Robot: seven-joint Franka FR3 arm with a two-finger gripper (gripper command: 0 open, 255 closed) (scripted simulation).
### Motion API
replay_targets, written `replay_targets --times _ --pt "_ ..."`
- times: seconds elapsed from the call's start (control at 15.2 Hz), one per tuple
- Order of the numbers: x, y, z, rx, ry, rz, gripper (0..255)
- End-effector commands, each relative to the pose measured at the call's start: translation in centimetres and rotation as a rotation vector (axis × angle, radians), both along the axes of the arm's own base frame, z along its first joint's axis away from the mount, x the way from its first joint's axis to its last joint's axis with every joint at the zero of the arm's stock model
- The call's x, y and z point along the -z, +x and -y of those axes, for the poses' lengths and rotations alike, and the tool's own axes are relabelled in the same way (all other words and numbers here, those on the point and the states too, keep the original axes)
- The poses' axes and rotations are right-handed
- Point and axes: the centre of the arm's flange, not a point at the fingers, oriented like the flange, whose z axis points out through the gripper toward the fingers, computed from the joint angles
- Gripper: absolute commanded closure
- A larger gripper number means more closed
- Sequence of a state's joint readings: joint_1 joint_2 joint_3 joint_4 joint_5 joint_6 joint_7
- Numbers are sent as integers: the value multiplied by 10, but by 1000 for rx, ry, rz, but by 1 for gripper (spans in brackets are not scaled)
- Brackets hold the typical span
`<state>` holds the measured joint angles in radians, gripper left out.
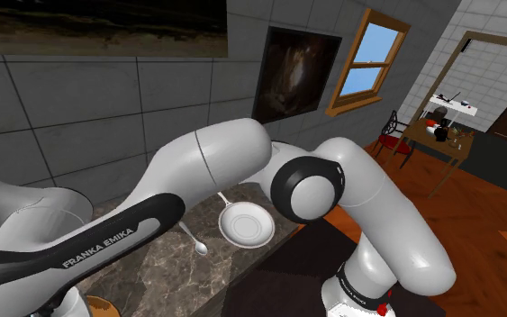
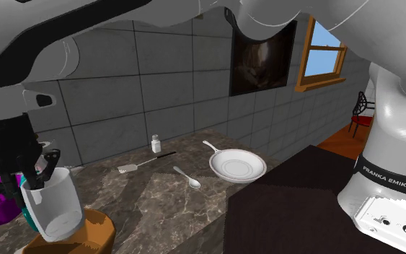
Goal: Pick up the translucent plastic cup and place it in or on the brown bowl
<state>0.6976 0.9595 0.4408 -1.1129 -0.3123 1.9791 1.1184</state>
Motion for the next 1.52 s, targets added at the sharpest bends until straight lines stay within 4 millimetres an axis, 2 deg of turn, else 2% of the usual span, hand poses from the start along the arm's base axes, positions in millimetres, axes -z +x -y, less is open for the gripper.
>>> replay_targets --times 0.0,0.26,0.79,0.86,1.19,1.45 --pt "11 0 0 0 1 1 255" --pt "34 0 0 0 1 1 255" --pt "34 0 0 0 1 1 255" --pt "34 0 0 0 1 1 0" --pt "34 0 0 0 1 1 0" --pt "-16 3 1 0 1 1 0"
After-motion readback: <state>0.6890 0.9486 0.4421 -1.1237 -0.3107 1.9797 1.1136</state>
